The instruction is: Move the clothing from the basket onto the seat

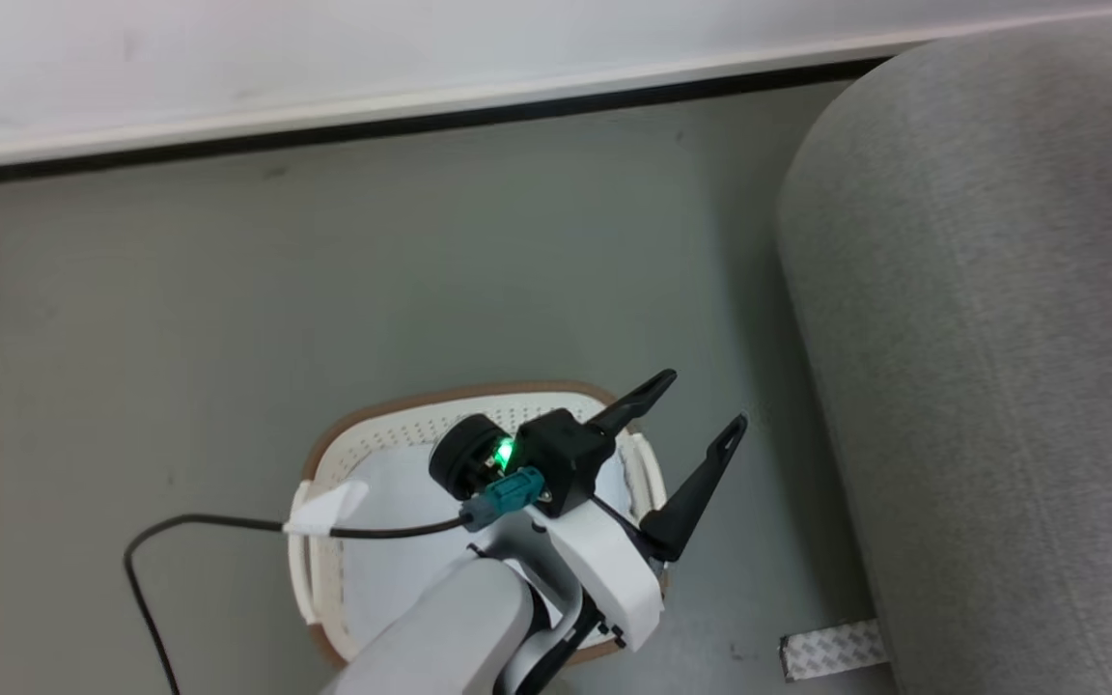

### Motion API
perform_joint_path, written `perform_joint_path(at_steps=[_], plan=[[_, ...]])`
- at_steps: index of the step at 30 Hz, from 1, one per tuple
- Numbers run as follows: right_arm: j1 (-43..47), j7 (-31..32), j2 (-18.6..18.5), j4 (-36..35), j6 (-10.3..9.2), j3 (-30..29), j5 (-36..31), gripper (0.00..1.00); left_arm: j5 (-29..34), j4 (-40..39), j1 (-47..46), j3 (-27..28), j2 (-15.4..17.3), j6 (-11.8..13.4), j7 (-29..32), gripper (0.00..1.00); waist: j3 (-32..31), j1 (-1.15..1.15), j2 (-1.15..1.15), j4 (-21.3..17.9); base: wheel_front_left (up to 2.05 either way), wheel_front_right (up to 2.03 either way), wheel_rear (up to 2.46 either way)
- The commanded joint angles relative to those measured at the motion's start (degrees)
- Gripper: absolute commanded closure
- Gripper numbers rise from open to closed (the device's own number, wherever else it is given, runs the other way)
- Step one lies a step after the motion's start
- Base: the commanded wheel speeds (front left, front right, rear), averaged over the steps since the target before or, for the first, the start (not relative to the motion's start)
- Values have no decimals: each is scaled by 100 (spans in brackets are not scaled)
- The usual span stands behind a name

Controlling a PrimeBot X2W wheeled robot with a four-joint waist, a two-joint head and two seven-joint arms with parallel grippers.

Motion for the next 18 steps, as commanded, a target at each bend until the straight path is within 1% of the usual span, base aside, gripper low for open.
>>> perform_joint_path(at_steps=[1,3,6,10,11,12,13,16,17,18], plan=[[-140,-26,-114,197,-13,-234,-170,100,37,-43,-65,19,47,33,-54,0,326,-1,0,269,0,0,0],[-233,-46,-179,516,-13,-600,-485,100,37,-82,-47,28,61,63,-94,0,454,-1,0,330,0,0,0],[-180,-51,-145,853,-13,-1167,-810,100,24,-132,50,23,105,80,-138,0,625,-1,0,354,0,0,0],[293,-50,147,1228,-13,-1988,-1230,100,12,-114,123,6,198,84,-167,0,718,-1,0,330,0,0,0],[384,-52,227,1240,-13,-2170,-1332,79,7,-109,142,12,229,92,-184,0,714,-1,0,314,0,0,0],[511,-53,316,1235,-13,-2279,-1461,56,-7,-104,161,30,260,94,-191,0,698,-1,0,298,0,0,0],[644,-52,417,1210,-13,-2408,-1507,0,-18,-96,177,55,283,125,-210,0,669,-1,0,276,0,0,0],[1025,-52,784,933,-13,-2674,-1644,0,-41,-107,245,123,323,200,-321,0,544,-1,0,183,0,0,0],[1025,-52,784,933,-13,-2674,-1644,0,-41,-107,245,123,323,200,-321,0,544,-1,0,183,0,0,0],[1157,-52,881,772,-13,-2710,-1697,0,-56,-110,282,146,350,223,-367,0,489,-1,0,146,0,0,0]])
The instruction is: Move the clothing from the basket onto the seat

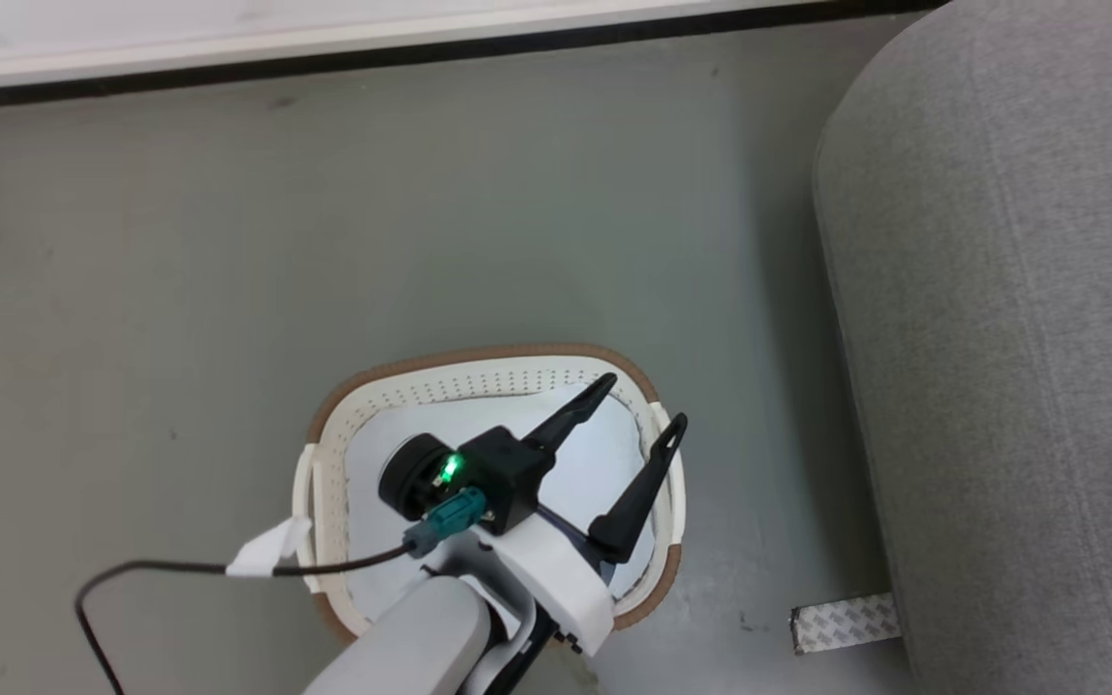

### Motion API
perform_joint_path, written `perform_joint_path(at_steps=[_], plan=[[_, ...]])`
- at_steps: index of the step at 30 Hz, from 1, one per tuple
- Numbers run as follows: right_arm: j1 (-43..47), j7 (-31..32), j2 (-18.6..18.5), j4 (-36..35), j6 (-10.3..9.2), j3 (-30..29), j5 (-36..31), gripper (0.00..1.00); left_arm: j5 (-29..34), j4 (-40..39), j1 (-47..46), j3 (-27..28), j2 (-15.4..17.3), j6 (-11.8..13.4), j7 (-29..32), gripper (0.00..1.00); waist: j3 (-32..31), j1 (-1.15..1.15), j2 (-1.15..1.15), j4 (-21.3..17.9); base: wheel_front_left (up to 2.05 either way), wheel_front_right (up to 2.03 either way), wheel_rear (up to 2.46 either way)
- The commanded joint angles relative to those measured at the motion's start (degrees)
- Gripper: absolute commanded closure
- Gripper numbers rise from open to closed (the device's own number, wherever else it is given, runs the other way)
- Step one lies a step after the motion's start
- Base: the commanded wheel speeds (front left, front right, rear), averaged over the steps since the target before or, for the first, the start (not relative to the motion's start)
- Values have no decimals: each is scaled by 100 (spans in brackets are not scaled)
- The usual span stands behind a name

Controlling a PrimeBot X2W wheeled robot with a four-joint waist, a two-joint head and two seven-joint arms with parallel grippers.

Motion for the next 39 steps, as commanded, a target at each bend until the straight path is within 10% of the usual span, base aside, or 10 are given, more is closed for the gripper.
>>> perform_joint_path(at_steps=[1,23,39], plan=[[111,-18,23,-60,-13,-6,-38,0,-35,-6,73,27,63,19,-42,0,-94,-1,0,-71,0,0,0],[3570,-18,1525,-3521,-13,1772,187,0,-281,-413,2380,1846,281,793,-541,0,-2302,-1,0,-263,0,0,0],[4693,-18,1754,-3825,-13,2923,424,0,673,-146,3468,3622,-353,85,-542,0,-2882,-1,0,447,0,0,0]])
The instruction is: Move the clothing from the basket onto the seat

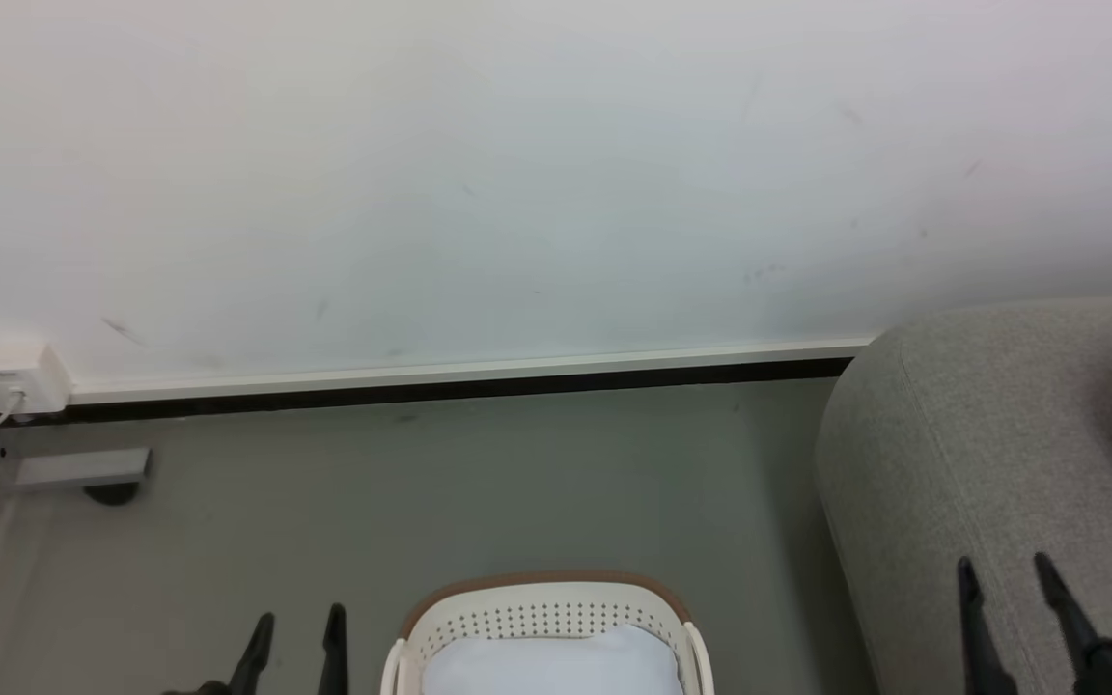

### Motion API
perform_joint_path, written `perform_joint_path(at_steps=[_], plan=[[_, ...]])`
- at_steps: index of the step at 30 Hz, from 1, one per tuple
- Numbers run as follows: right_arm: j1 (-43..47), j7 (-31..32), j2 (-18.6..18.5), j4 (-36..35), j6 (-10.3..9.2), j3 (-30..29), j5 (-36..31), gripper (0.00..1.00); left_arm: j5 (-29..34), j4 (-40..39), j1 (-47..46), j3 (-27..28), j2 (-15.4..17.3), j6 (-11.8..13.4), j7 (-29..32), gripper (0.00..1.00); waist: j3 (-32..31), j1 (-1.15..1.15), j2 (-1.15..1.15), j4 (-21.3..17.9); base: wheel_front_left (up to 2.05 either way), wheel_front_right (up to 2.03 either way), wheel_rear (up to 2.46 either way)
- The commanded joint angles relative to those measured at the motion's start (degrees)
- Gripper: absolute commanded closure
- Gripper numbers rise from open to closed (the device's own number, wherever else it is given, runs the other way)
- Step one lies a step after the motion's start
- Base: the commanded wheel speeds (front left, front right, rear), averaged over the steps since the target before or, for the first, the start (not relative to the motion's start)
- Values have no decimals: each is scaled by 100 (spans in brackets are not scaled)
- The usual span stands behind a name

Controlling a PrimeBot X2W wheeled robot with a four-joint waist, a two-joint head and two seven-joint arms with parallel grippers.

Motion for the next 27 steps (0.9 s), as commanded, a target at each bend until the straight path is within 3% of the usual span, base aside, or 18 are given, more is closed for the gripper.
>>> perform_joint_path(at_steps=[1,12,13,18,27], plan=[[102,-17,-1,30,-13,52,53,0,88,32,98,65,-18,-43,-3,0,-38,2,0,38,0,0,0],[199,-17,-2,199,-13,313,309,0,379,282,83,431,-155,-424,-4,0,-96,2,0,142,0,0,0],[183,0,9,197,0,314,339,100,303,288,74,410,-168,-431,0,100,-97,2,0,142,0,0,0],[254,42,56,414,1,313,356,100,281,531,129,373,-208,-440,14,100,-96,2,0,143,0,0,0],[140,323,48,349,0,227,1378,100,-683,500,-27,503,-202,-477,300,100,-73,2,0,154,0,0,0]])
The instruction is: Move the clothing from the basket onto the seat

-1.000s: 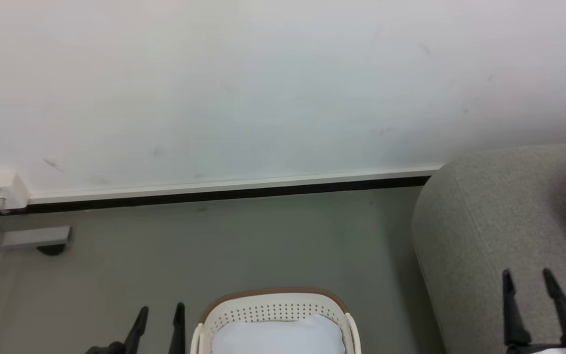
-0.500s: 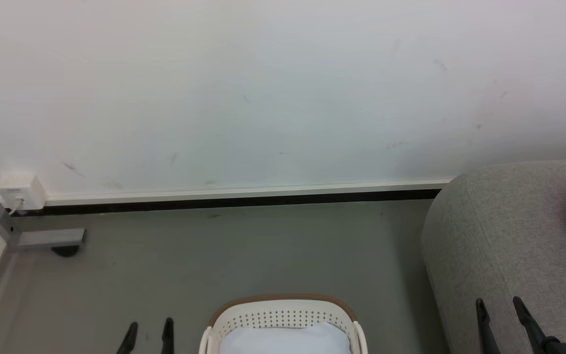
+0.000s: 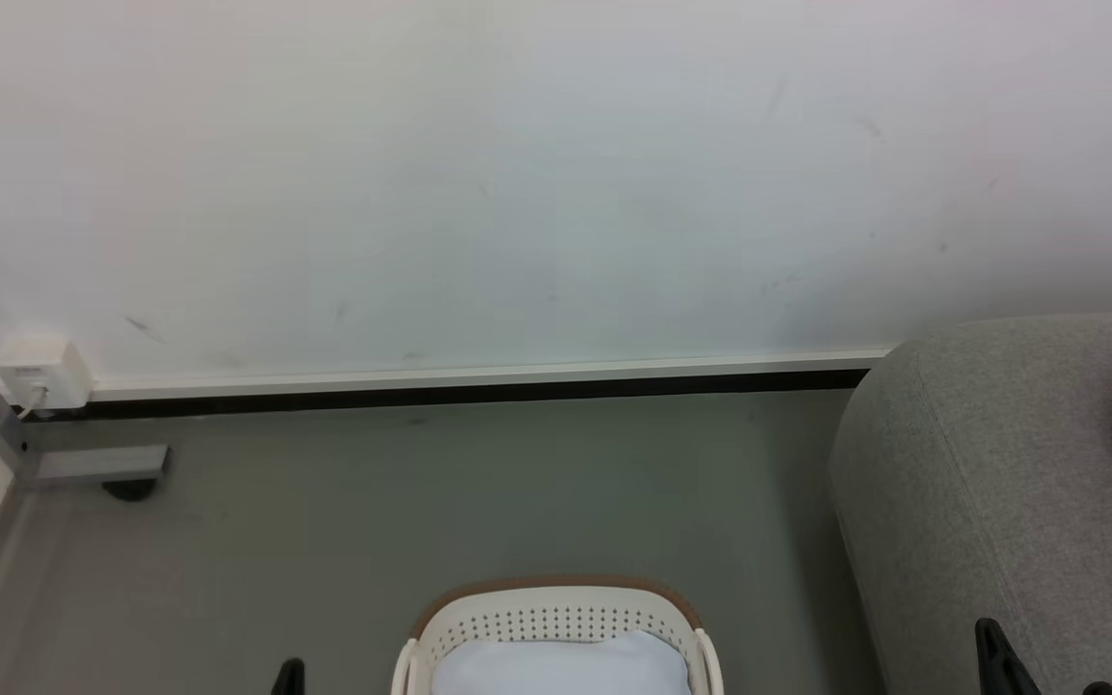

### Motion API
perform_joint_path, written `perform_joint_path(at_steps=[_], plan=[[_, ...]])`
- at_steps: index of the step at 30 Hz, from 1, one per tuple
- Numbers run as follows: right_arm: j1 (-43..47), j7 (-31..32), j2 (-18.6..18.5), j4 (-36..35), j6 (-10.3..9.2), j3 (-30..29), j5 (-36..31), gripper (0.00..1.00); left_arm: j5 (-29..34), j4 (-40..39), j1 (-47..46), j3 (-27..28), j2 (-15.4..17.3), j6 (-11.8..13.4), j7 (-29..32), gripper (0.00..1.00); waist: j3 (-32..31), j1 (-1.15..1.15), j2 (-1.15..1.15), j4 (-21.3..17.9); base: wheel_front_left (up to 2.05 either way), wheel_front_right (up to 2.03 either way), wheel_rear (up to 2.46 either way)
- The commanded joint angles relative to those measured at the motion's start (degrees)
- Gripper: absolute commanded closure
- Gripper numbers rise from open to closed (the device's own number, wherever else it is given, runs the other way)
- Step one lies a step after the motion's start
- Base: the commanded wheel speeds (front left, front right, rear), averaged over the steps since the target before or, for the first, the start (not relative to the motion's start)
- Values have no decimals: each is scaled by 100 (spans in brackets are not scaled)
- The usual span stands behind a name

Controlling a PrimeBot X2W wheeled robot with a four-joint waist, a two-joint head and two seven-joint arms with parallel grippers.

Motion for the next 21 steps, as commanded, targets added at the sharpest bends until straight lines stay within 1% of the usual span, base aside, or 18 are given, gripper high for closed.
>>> perform_joint_path(at_steps=[1,21], plan=[[-158,49,-43,-127,-1,-28,260,100,-253,-107,-167,46,18,-22,41,100,4,0,0,2,0,0,0],[-322,515,-60,-305,-3,-133,2165,100,-2055,-227,-404,227,29,-93,519,100,55,0,0,27,0,0,0]])
